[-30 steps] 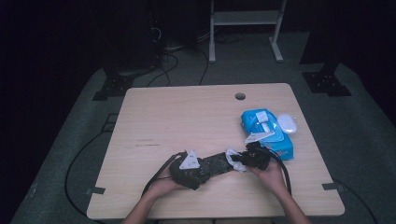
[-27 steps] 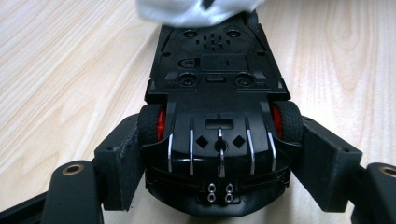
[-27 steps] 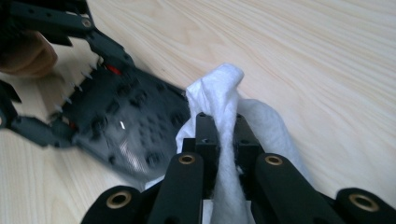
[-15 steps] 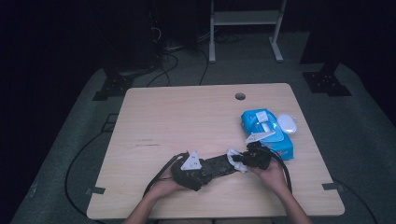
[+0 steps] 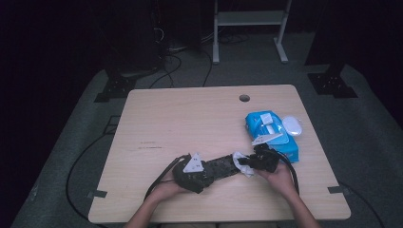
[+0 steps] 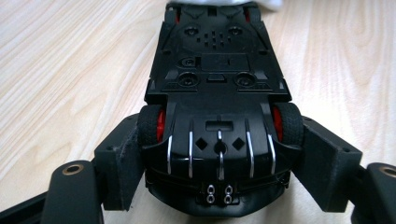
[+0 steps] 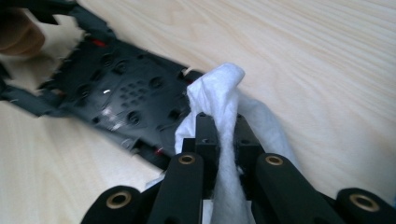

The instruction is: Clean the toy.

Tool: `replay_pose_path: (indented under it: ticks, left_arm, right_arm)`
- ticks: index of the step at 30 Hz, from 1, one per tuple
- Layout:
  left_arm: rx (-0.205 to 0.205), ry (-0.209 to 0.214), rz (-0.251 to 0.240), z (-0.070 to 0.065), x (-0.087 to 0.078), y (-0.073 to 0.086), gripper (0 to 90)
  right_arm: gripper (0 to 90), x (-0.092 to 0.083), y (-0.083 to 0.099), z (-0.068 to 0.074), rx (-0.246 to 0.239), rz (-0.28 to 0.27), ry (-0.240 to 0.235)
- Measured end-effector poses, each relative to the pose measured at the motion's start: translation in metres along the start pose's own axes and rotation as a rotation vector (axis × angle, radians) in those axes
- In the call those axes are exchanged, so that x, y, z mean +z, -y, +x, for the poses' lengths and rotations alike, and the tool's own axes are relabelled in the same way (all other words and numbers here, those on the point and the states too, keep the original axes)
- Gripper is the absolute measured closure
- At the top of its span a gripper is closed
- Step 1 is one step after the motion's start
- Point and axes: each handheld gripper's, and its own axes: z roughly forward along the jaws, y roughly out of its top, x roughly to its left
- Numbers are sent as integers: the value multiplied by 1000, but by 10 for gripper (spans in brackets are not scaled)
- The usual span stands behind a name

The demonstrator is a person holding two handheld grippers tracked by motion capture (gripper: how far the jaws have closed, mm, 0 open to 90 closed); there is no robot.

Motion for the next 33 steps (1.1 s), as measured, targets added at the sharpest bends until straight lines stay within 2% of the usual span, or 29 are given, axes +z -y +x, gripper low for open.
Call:
replay_pose_path:
  ticks: [1, 2, 3, 4, 6, 7, 8, 10, 12, 13, 14, 15, 16, 17, 18, 20, 21, 24, 27, 32, 33]
  left_arm:
    - [-4, 0, 0, 1, 1, 0, 247]
    - [-3, -2, -3, 1, 1, 0, 247]
    - [-3, -2, -3, 1, 1, 0, 247]
    - [-1, -3, -3, 1, 0, 0, 247]
    - [2, -7, -12, 0, -1, -1, 247]
    - [5, -5, -10, -1, -1, -2, 247]
    - [5, -5, -10, -1, -1, -2, 248]
    - [13, -3, -10, -2, 0, -3, 247]
    - [23, 11, -13, -4, 2, -5, 247]
    - [23, 11, -13, -4, 2, -5, 247]
    - [28, 13, -12, -6, 3, -6, 247]
    - [32, 16, -11, -7, 4, -7, 247]
    - [32, 19, -14, -9, 5, -8, 247]
    - [34, 22, -12, -10, 7, -9, 247]
    - [34, 22, -12, -10, 7, -9, 247]
    - [41, 26, -5, -11, 8, -9, 247]
    - [41, 27, -5, -11, 8, -8, 247]
    - [39, 27, -12, -11, 8, -9, 247]
    - [34, 31, -16, -10, 7, -8, 248]
    - [22, 43, -28, -8, 5, -9, 247]
    - [26, 42, -25, -8, 5, -9, 247]
  right_arm:
    - [839, 0, 0, 3, -3, -5, -27]
    - [838, 4, -3, 11, -27, -7, -74]
    - [838, 6, -5, 15, -54, 4, -77]
    - [838, 8, -6, 18, -72, 12, -66]
    - [838, 9, -7, 17, -79, 19, -59]
    - [839, 8, -5, 12, -55, 16, -26]
    - [839, 7, -5, 10, -43, 13, -17]
    - [839, 6, -4, 9, -28, 8, -17]
    - [839, 10, -8, 20, -50, -9, -32]
    - [839, 10, -8, 20, -50, -9, -32]
    - [839, 13, -11, 26, -69, -10, -46]
    - [841, 21, -16, 41, -113, -19, -55]
    - [841, 21, -16, 41, -113, -19, -55]
    - [842, 29, -20, 56, -140, -34, -89]
    - [842, 29, -20, 56, -140, -34, -89]
    - [844, 39, -25, 75, -177, -40, -124]
    - [845, 41, -26, 76, -190, -40, -119]
    - [848, 40, -28, 71, -188, -53, -82]
    - [847, 31, -24, 52, -163, -60, 12]
    - [848, 14, -10, 19, -56, -55, 59]
    - [848, 12, -8, 16, -53, -53, 74]
